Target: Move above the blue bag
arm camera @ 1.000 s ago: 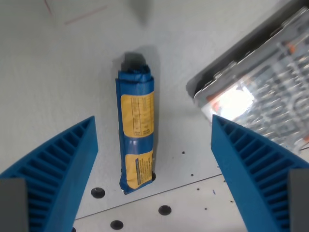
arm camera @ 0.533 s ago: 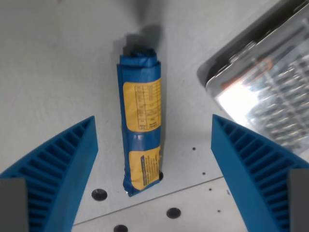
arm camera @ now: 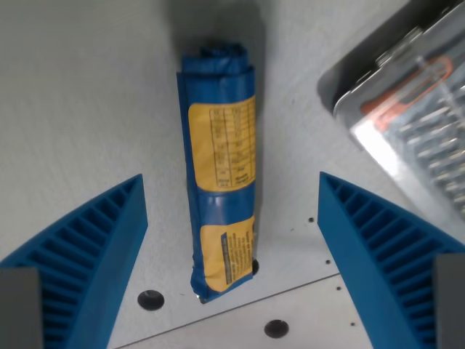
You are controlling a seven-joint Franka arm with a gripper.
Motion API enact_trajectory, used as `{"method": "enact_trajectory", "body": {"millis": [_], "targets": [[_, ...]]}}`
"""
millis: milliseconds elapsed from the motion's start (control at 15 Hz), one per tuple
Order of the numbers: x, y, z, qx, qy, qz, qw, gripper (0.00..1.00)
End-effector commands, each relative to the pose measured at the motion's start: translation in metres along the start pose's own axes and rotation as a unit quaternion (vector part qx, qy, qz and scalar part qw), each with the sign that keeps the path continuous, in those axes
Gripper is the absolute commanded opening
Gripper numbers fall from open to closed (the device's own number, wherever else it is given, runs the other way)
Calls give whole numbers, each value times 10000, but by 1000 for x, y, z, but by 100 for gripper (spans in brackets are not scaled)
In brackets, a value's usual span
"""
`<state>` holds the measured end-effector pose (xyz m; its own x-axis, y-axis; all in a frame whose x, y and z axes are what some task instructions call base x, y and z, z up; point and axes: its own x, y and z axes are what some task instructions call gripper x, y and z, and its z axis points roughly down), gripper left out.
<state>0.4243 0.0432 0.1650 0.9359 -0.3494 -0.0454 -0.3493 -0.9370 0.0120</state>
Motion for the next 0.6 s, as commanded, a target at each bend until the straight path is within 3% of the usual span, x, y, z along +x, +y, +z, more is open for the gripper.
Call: {"method": "enact_trajectory", "body": {"millis": [67,600], "targets": [[-10,-4,10,187,398,220,9988,100],[-21,-6,25,202,399,211,9988,100]]}}
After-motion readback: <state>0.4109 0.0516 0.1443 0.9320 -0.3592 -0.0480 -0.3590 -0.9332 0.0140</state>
